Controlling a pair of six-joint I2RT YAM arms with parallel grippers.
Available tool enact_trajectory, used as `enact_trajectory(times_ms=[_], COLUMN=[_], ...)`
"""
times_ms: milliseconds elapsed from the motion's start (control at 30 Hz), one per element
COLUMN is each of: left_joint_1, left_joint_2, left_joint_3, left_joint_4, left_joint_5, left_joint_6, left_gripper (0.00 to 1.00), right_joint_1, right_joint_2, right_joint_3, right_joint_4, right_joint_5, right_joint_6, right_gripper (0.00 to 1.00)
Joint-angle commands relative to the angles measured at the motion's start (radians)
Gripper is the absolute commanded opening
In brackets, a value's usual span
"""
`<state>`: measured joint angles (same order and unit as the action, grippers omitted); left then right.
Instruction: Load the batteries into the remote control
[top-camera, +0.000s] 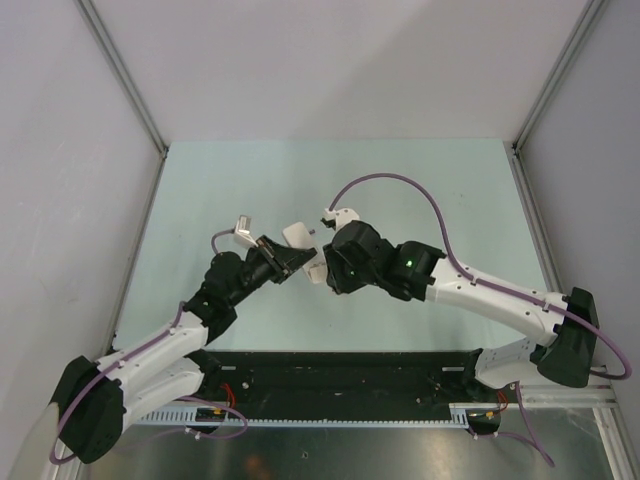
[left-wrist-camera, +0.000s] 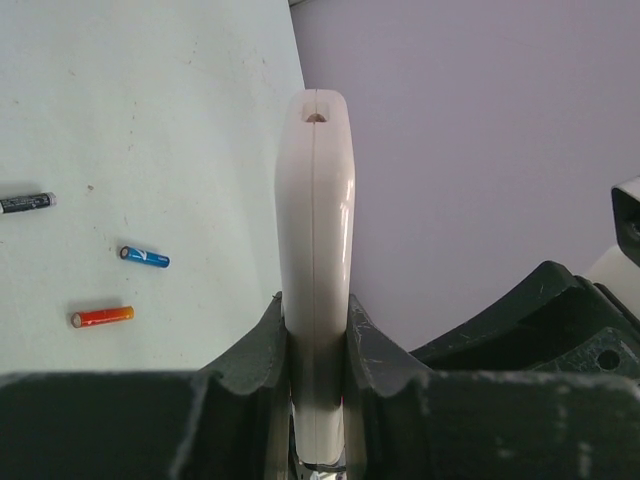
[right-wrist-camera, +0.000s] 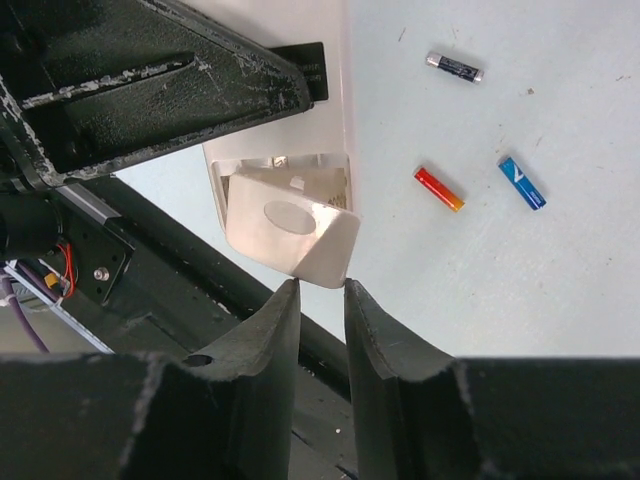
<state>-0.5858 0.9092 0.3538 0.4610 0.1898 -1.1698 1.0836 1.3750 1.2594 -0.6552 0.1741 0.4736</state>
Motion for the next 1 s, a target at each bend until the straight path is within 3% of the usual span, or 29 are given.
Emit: enact_trajectory(times_ms=[0,100,233,333,733,833,967], left_joint_1=[0.004,0.006,0.006,0.007,0.099,0.152,0.193], left_joint_2=[0.011,0.031,0.048,0.046,0.004,-0.068,-0.176], left_joint_3=[0.028,0.031,0.037,0.042,0.011,-0.033,-0.107], left_joint_4=[0.054,0.054,0.056,0.054,0.054,0.047,-0.008], left_joint_5=[0.007,0.011,0.017,0.014,-0.012,-0.018,-0.027], left_joint_6=[-0.001,-0.017,-0.027,-0.024,0.013,0.032,0.045], left_gripper=[0.0,0.0,0.0,0.0,0.0,0.0,0.0], right_joint_1=[-0.019,-0.037,-0.057,-0.057,-0.09,-0.097,-0.062], right_joint_2=[-0.027,-0.021,-0.013,-0.011,-0.091,-0.146,-0.195], right_joint_3=[0.04,0.04,0.038,0.038,-0.109,-0.23,-0.396], right_joint_4=[0.038,0.052,0.068,0.071,0.078,0.135,0.34], right_joint_5=[-0.027,-0.05,-0.067,-0.065,0.01,0.015,-0.005], right_joint_6=[0.013,0.025,0.04,0.042,0.063,0.074,0.045], right_gripper=[0.3,0.34,0.54,0.6,0.63,0.62,0.6])
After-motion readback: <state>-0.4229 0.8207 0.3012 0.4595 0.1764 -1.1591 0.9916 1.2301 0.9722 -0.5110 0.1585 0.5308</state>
